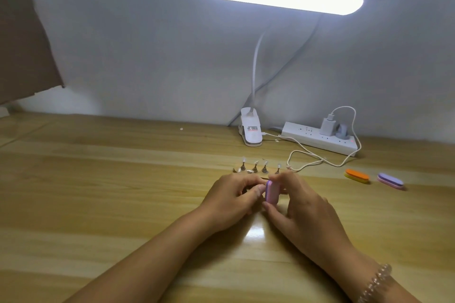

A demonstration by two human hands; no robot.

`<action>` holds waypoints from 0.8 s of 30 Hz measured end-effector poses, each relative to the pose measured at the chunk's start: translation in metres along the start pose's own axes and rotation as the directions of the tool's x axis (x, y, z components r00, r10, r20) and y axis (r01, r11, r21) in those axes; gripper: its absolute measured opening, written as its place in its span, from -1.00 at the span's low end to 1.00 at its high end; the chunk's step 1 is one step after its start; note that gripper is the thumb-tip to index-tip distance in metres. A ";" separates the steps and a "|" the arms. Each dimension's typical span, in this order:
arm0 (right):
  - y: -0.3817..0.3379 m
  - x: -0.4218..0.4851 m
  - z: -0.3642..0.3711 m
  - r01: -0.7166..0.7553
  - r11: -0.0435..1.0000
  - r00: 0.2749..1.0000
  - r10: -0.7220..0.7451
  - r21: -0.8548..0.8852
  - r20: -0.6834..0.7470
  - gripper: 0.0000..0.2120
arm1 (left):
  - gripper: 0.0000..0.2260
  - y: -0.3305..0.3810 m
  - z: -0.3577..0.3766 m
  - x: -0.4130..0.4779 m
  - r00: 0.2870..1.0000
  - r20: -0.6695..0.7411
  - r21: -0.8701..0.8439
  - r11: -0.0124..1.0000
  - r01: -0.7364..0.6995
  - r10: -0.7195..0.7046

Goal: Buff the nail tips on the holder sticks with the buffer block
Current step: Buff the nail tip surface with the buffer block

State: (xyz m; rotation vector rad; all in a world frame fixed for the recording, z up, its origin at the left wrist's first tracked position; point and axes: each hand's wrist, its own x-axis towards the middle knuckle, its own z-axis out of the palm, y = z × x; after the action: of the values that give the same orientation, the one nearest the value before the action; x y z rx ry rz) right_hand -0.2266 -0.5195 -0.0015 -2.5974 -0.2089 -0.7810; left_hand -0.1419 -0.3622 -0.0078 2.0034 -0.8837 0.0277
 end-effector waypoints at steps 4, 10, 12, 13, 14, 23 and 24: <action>0.006 -0.003 0.000 -0.017 1.000 1.000 0.017 -0.009 0.017 -0.62 | -0.80 0.003 0.002 -0.002 0.999 -0.006 0.184 0.982 -0.038 0.040; 0.002 0.001 -0.001 -0.041 0.999 0.999 0.041 0.004 0.006 -0.60 | -0.79 0.004 0.002 -0.004 0.998 0.031 0.328 0.943 -0.062 0.055; 0.007 -0.002 -0.002 -0.035 0.999 0.997 0.036 -0.014 0.073 -0.60 | -0.79 0.004 0.003 -0.004 0.998 0.029 0.340 0.938 -0.067 0.060; 0.010 -0.004 -0.004 -0.026 1.000 0.995 0.027 -0.015 0.092 -0.61 | -0.78 0.005 0.003 -0.004 0.998 0.025 0.343 0.938 -0.060 0.055; 0.011 -0.005 -0.005 -0.021 1.000 0.995 0.022 -0.011 0.100 -0.62 | -0.78 0.005 0.003 -0.004 0.999 0.020 0.350 0.935 -0.053 0.049; 0.005 -0.004 -0.004 -0.064 0.997 0.993 0.069 -0.044 0.101 -0.63 | -0.78 0.004 0.005 -0.003 0.998 0.020 0.437 0.897 -0.065 0.063; 0.006 -0.005 -0.004 -0.052 0.997 0.992 0.058 -0.052 0.114 -0.63 | -0.77 0.004 0.005 -0.003 0.998 0.011 0.424 0.904 -0.060 0.061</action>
State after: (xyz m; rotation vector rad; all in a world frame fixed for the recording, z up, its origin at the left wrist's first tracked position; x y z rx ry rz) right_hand -0.2311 -0.5266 -0.0032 -2.6846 -0.1529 -0.6246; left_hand -0.1474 -0.3653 -0.0088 2.3761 -1.0026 0.2807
